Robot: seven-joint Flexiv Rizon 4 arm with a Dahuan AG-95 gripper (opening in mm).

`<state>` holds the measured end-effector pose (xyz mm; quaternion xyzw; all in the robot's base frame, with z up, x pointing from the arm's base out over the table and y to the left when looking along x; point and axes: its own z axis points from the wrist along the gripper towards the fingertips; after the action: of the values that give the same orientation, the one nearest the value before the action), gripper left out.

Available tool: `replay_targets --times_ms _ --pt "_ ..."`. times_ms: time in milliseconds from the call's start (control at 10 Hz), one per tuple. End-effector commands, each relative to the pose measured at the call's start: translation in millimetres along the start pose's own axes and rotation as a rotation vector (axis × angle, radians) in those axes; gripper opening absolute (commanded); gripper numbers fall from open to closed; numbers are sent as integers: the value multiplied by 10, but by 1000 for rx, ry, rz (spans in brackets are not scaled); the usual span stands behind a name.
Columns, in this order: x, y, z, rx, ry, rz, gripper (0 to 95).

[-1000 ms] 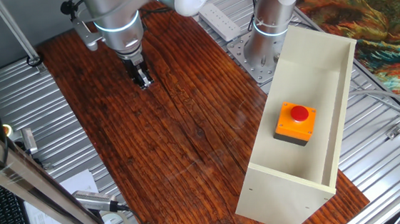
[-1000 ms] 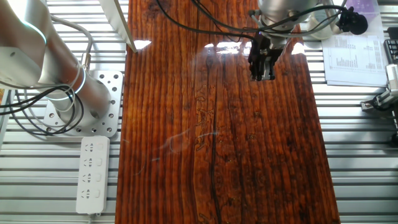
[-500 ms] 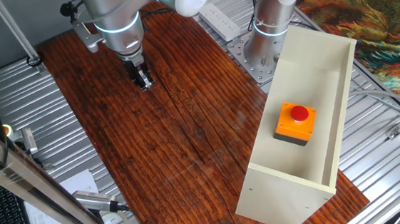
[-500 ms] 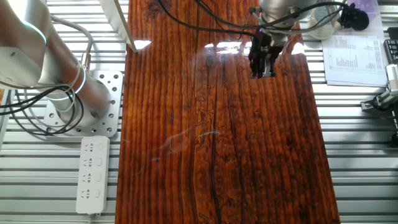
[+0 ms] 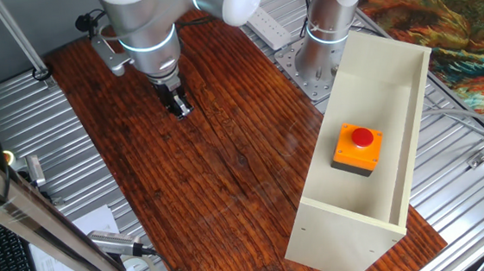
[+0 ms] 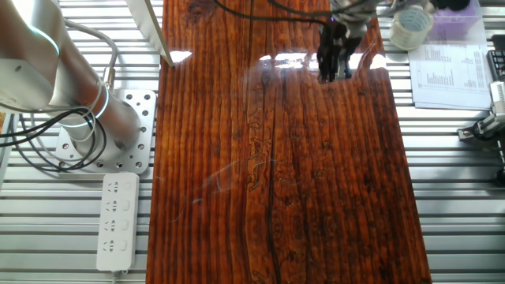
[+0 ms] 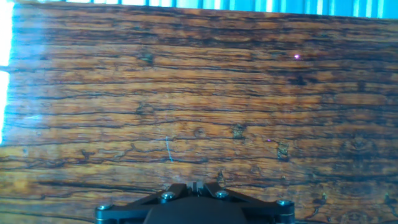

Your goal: Take the object down from the shelf

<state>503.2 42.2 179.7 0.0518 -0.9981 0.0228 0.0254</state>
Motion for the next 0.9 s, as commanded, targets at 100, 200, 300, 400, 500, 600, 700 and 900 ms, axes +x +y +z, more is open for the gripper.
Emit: replay_targets --times_ms 100,200,300,400,500,600,700,900 --pt "29 -1 -17 -1 -3 -2 0" --pt "29 0 -17 0 3 -2 0" --pt "29 0 -17 1 4 -4 0" --pt "29 0 -17 2 4 -3 0" --pt "29 0 -17 2 3 -4 0" --pt "29 0 -17 2 3 -4 0" --pt "31 1 -20 2 1 -2 0" --pt "31 1 -20 2 -7 -1 0"
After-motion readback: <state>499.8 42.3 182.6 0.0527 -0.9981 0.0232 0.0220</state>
